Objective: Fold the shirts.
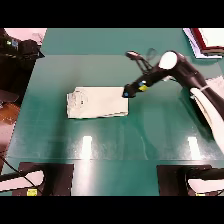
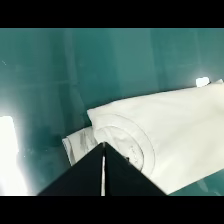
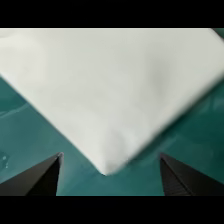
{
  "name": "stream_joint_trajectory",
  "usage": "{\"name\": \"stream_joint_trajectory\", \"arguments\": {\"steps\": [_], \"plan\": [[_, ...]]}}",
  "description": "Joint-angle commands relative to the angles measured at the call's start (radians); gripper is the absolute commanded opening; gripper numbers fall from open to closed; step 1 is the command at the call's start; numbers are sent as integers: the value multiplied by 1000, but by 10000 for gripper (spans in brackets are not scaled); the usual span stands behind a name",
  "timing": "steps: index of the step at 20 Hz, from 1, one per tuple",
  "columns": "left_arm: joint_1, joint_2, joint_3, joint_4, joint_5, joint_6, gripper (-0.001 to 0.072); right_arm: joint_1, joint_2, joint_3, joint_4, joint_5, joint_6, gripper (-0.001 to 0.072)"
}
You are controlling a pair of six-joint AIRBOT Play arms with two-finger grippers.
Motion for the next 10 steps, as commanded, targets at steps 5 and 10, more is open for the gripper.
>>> {"name": "stream_joint_trajectory", "arguments": {"steps": [5,10], "plan": [[2,1,-41,-43,59,37,24,-165,-75,-280,373,-153,-31,713],[2,1,-41,-46,64,64,24,-99,-223,-280,709,-177,-191,664]]}}
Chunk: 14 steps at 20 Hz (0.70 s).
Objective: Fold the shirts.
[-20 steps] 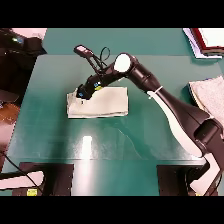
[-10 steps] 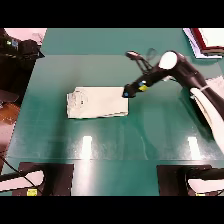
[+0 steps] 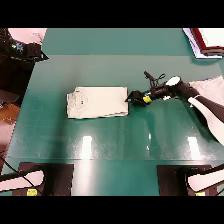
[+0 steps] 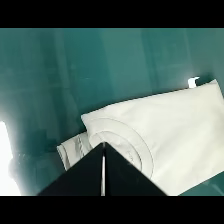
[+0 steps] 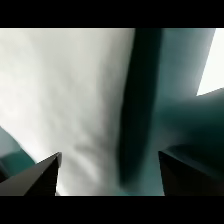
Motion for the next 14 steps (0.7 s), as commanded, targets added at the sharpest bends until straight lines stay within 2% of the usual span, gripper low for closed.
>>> {"name": "stream_joint_trajectory", "arguments": {"steps": [1,2,5,6,8,9,12,14], "plan": [[0,1,-1,-6,12,20,24,38,-89,-14,241,-21,-104,663],[0,1,-1,-6,16,20,24,50,-104,-5,252,-18,-106,661],[0,1,-1,-7,21,19,24,90,-129,54,251,-27,-125,486],[0,1,-1,-8,21,19,24,99,-129,77,249,-41,-139,362],[0,1,-1,-8,19,19,24,108,-128,125,249,-63,-169,70],[0,1,-1,-8,14,19,23,108,-128,151,249,-62,-179,17],[-32,1,-1,-6,-11,19,23,57,-73,192,249,-71,-172,15],[-98,1,-1,-6,-10,19,23,-27,16,192,206,-78,-132,15]]}}
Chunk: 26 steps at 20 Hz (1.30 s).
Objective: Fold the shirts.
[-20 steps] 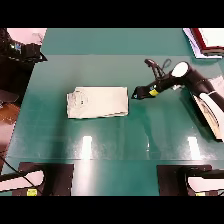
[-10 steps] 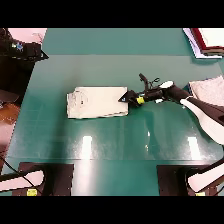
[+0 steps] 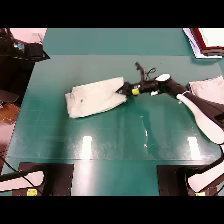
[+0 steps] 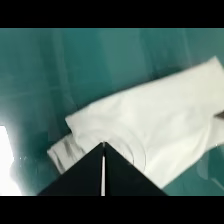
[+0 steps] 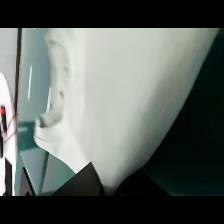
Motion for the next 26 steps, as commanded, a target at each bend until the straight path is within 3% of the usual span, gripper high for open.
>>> {"name": "stream_joint_trajectory", "arguments": {"steps": [1,6,13,16,21,26], "plan": [[-93,1,0,2,0,2,23,-132,136,24,-82,-6,63,15],[-285,0,0,1,106,2,24,-476,381,24,-352,43,161,14],[-452,0,0,1,142,1,23,-833,419,25,-375,-6,94,14],[-481,0,0,1,142,0,24,-888,389,34,-369,-57,85,14],[-484,0,0,1,110,-8,24,-886,328,238,-368,-6,85,14],[-484,0,0,2,60,-8,24,-911,383,404,-370,61,85,14]]}}
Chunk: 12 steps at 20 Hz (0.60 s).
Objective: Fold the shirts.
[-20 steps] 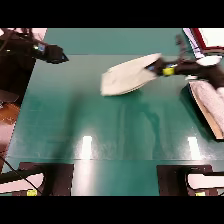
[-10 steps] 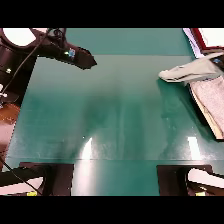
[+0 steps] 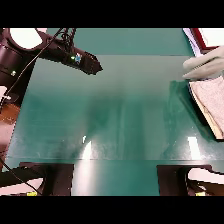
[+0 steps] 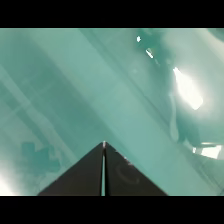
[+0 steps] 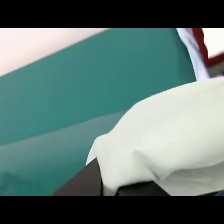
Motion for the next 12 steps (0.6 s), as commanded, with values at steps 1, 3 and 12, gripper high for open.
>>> {"name": "stream_joint_trajectory", "arguments": {"steps": [1,3,12], "plan": [[-2,0,0,2,-29,-1,24,-26,45,92,-3,66,-1,14],[-2,0,0,2,-25,-1,24,-56,96,67,-15,86,-1,14],[-2,0,0,3,-45,2,24,-200,425,-427,-429,133,0,17]]}}
